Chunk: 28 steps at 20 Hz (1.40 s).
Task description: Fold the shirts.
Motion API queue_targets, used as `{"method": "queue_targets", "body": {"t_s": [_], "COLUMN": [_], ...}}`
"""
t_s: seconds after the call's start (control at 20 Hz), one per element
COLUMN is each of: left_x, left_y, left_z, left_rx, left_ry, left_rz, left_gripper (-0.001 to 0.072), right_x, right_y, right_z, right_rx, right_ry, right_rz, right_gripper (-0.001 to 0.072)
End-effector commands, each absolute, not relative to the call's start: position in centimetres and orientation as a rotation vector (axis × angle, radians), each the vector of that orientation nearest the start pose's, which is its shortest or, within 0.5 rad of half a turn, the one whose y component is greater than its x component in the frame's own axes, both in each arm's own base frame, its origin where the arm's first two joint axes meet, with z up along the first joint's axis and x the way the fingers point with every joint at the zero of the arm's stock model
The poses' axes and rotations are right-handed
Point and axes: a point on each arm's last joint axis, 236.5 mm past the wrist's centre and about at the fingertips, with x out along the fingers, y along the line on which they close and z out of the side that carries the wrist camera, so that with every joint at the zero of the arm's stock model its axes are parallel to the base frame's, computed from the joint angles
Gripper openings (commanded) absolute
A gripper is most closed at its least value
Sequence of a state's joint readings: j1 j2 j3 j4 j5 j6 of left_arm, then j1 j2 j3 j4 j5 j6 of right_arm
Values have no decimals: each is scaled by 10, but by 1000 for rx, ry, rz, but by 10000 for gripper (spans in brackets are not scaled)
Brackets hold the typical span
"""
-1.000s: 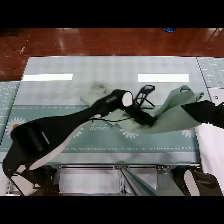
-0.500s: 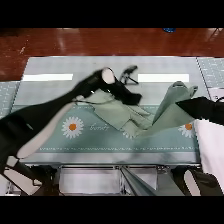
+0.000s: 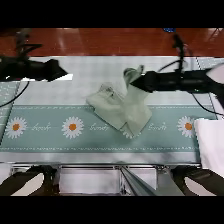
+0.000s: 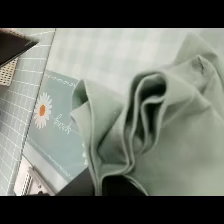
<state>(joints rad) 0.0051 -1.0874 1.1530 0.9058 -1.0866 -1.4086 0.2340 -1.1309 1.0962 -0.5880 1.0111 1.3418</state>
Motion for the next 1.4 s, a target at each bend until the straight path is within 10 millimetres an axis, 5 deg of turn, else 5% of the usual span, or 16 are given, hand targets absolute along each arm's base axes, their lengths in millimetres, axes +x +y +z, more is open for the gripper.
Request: {"method": "queue_targets", "body": {"t_s": [0.0,0.15,0.2,0.25,0.4,0.55,0.7,0.85,0.95,1.05,1.2,1.35], "left_x": [324,289,282,278,277,281,283,284,286,289,293,294], "left_y": [-102,-114,-117,-118,-119,-118,-118,-118,-117,-116,-115,-115], "left_z": [143,134,126,116,89,73,67,63,61,59,54,52], "left_rx": [-438,-453,-455,-460,-486,-502,-509,-512,-513,-516,-523,-525], "left_ry": [828,796,804,824,877,919,942,952,955,953,963,969], "left_rz": [-396,-425,-429,-429,-415,-399,-394,-389,-386,-379,-369,-366], "left_gripper": [24,24,24,24,24,24,24,24,24,24,24,24], "right_x": [399,417,417,414,414,434,421,376,336,309,274,254], "right_y": [318,349,358,366,359,300,203,92,52,57,99,128], "right_z": [96,48,34,21,15,67,112,96,66,27,-35,-67], "right_rx": [586,600,618,634,652,695,530,304,361,550,850,906], "right_ry": [1023,1122,1156,1188,1221,1147,1100,1115,1073,1025,1098,1226], "right_rz": [797,787,783,786,783,765,636,218,-11,-69,-22,70], "right_gripper": [28,29,114,387,416,416,415,415,415,409,409,409]}}
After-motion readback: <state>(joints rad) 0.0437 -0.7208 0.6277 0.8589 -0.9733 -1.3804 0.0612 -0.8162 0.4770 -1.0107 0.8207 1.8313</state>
